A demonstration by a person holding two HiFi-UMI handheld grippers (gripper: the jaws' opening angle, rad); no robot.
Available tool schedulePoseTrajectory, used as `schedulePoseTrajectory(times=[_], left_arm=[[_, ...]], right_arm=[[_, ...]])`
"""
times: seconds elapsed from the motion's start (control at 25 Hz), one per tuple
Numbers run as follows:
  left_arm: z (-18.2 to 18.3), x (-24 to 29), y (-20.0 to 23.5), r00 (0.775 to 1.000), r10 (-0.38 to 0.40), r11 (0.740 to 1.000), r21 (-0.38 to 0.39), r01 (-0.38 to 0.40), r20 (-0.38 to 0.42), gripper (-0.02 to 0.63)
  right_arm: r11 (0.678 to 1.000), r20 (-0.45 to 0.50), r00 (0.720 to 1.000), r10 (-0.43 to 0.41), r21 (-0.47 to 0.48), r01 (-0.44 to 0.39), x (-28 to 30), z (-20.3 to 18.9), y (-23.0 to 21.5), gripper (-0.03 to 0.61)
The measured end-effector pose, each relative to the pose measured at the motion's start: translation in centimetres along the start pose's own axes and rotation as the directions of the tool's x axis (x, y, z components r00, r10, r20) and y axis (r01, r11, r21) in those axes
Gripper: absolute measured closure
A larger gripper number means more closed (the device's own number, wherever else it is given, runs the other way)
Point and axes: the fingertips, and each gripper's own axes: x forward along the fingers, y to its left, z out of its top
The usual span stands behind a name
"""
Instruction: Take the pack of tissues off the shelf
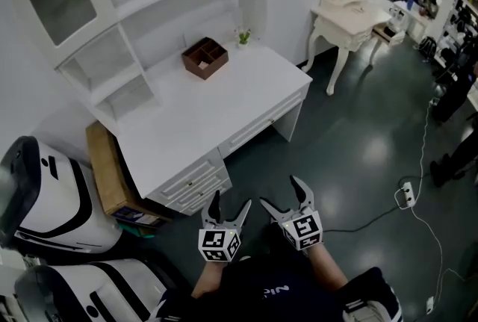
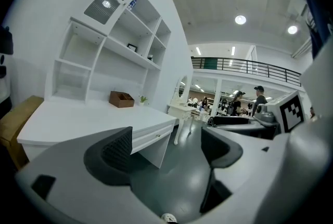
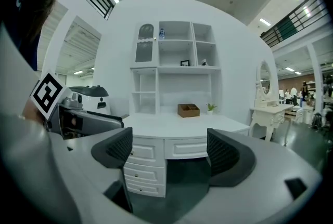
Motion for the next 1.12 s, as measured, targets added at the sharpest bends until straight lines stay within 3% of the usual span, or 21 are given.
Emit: schedulePoseTrajectory(times=[0.52,0.8,1.12], left_arm=[[3.5,12.8,0.1,0.992,0.126,0.992,-0.021,-0.126,0.022,0.216],[4.2,18.0,-0.8,0.985,0.171,0.985,-0.031,-0.171,0.021,0.216],[4.5,21.4,-1.7,0.983,0.182,0.983,-0.025,-0.182,0.004,0.216]], right_arm=[[0.991,-0.020,0.992,0.125,-0.048,-0.126,8.7,2.2,-12.3,0.146],[0.988,-0.025,0.988,0.150,-0.040,-0.151,10.9,2.1,-17.7,0.150],[0.992,-0.033,0.992,0.125,-0.007,-0.125,11.4,1.7,-21.7,0.149]])
